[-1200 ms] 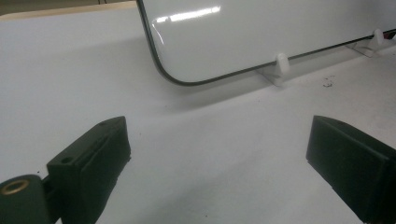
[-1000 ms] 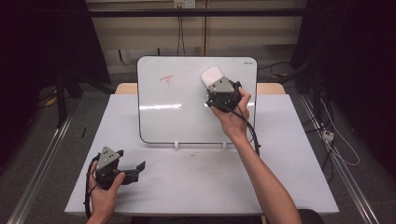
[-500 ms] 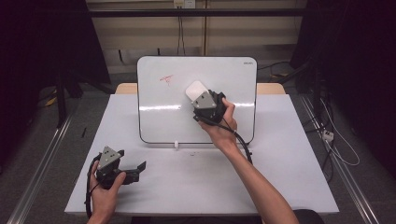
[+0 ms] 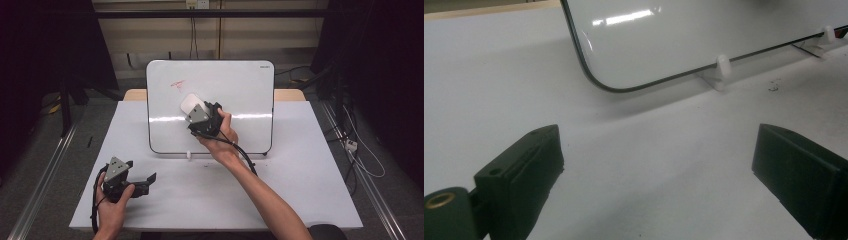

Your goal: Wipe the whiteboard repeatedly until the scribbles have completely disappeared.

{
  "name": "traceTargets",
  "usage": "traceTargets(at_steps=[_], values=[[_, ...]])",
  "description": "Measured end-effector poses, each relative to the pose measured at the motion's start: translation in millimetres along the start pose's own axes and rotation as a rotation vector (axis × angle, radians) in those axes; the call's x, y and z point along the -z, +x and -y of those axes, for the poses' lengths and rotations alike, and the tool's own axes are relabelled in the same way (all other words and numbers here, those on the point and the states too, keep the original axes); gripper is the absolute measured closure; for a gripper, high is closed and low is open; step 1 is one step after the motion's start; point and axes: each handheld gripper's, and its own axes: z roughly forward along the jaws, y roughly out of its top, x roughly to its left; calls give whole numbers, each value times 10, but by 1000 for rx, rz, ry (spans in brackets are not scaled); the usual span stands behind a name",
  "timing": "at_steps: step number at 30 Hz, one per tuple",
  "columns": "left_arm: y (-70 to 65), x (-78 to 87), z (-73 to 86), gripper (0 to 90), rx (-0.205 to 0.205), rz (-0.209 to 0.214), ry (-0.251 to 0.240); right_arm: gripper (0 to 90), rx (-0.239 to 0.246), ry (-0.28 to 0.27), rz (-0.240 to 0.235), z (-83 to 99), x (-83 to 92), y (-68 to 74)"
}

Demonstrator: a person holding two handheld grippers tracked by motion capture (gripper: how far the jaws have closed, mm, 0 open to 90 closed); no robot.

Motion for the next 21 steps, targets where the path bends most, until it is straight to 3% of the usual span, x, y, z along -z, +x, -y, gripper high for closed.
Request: traceTargets(at_steps=[21], values=[[6, 9, 0, 61, -4, -1, -3, 318, 10, -20, -1, -288, -163, 47]])
